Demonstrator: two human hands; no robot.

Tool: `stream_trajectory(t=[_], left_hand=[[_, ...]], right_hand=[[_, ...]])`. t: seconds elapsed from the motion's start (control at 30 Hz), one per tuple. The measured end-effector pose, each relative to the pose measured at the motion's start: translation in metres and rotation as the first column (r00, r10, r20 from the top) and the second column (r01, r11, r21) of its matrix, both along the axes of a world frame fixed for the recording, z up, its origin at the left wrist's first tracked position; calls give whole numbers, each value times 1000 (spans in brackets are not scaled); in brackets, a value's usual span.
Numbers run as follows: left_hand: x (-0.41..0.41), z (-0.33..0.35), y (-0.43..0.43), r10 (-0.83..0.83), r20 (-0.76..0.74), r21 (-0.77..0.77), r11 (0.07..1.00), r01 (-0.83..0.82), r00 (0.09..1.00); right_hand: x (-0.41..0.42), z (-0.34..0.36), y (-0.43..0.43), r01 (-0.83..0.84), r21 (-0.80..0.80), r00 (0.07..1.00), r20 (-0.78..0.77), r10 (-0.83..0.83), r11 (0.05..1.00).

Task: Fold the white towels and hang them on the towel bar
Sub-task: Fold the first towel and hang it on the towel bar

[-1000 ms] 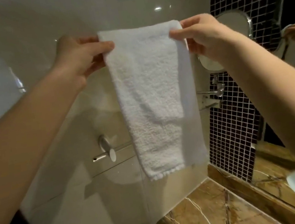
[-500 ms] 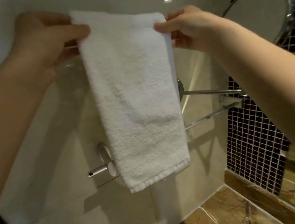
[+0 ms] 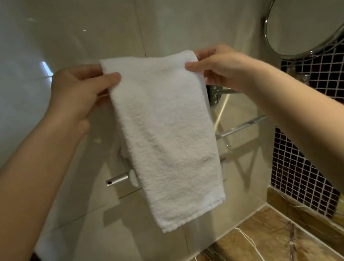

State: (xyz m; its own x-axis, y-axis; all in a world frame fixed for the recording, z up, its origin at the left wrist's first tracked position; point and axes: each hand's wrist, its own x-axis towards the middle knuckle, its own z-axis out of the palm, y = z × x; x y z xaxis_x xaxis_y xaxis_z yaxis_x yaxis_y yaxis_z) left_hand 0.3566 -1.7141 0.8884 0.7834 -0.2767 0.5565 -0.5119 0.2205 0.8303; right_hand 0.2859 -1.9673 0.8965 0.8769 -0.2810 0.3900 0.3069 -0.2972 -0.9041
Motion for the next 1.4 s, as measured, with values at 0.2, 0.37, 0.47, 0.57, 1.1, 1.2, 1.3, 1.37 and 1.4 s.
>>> stream_trajectory(t=[0.2,0.37,0.47,0.57,1.1,1.2,1.3,1.37,1.4], left_hand=[[-2,-9,-12,-41,0,26,999,40,999],[-4,-6,-26,-102,1,3,995,102,995],[-3,-9,-30,-108,4,2,994,108,994],[2,-22,-27,-74,-23,28,997,74,997],[8,-83,2,7,-174,128,992,16,985],[8,-80,3,14,-166,134,991,9,986],[9,-82,5,30,-156,180,984,-2,987],[10,-87,7,48,-168,211,977,-12,985],[11,-89,8,55,-179,223,975,-14,982]], right_hand=[[-7,-6,-9,48,-9,999,5,-48,999],[-15,4,-23,134,-22,991,34,-133,991],[-18,5,-27,142,-27,990,28,-141,989],[-15,-6,-23,101,-33,993,-53,-103,994],[-1,-64,5,39,-118,954,-292,-73,992],[-3,-57,7,50,-135,959,-271,-86,990],[-2,-56,10,66,-164,950,-292,-113,984],[-2,-62,12,63,-172,933,-340,-120,983],[-2,-66,12,56,-163,923,-368,-114,985]])
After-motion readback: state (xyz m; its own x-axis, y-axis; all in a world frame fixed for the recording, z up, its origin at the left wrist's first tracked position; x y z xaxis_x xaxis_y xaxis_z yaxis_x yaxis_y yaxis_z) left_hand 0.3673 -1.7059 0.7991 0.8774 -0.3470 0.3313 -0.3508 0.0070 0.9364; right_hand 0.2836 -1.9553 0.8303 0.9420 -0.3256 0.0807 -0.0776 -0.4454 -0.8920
